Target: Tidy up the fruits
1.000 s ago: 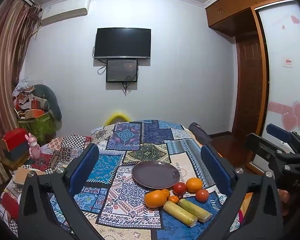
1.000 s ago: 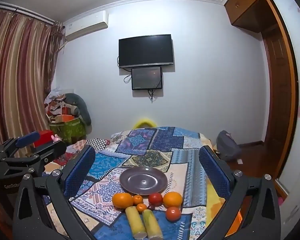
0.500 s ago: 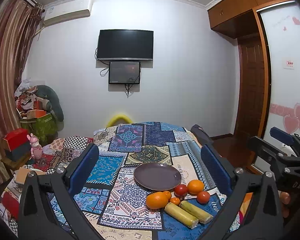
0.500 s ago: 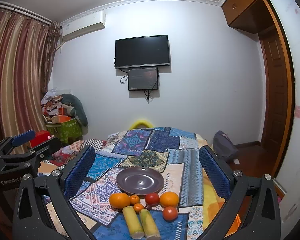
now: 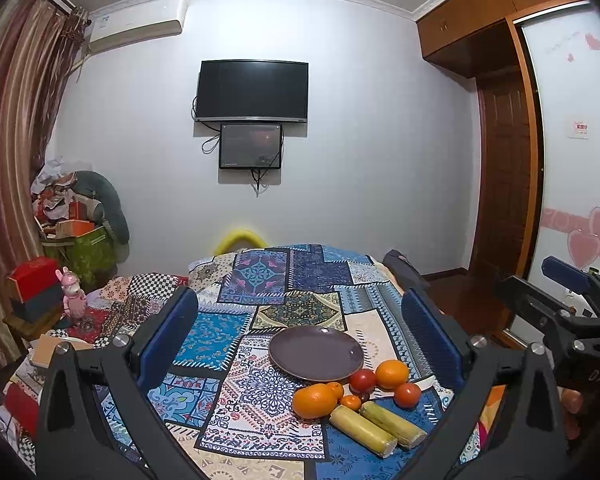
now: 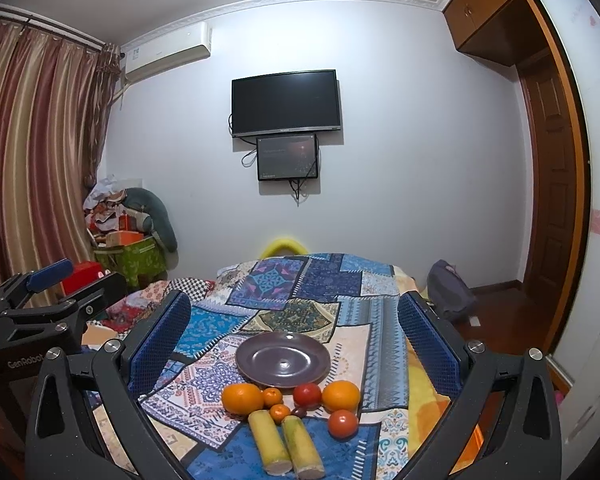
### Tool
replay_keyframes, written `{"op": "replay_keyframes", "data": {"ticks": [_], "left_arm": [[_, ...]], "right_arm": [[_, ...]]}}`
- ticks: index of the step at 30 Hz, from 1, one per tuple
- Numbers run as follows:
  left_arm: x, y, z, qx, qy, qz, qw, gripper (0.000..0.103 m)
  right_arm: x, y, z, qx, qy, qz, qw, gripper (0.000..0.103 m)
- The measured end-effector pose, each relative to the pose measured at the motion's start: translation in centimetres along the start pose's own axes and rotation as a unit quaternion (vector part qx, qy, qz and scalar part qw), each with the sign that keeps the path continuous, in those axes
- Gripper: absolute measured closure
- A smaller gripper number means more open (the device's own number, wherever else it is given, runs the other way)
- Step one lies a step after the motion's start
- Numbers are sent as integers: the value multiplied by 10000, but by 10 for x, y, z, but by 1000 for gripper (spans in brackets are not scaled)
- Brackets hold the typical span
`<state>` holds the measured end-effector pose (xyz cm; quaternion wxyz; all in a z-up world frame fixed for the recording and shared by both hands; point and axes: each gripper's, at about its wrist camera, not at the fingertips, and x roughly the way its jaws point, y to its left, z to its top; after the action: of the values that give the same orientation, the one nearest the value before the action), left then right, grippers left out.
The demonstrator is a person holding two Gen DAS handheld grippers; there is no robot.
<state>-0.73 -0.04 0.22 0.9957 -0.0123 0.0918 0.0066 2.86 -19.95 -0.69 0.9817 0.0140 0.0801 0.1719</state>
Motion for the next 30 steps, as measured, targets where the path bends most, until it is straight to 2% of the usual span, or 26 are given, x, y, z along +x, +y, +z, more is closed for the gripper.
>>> {"op": "replay_keyframes", "data": {"ticks": [30], "left_arm": [[0, 1, -1, -58, 99, 49, 9999, 0]], "right_arm": [[1, 0, -1, 59, 34, 51, 10000, 0]]}}
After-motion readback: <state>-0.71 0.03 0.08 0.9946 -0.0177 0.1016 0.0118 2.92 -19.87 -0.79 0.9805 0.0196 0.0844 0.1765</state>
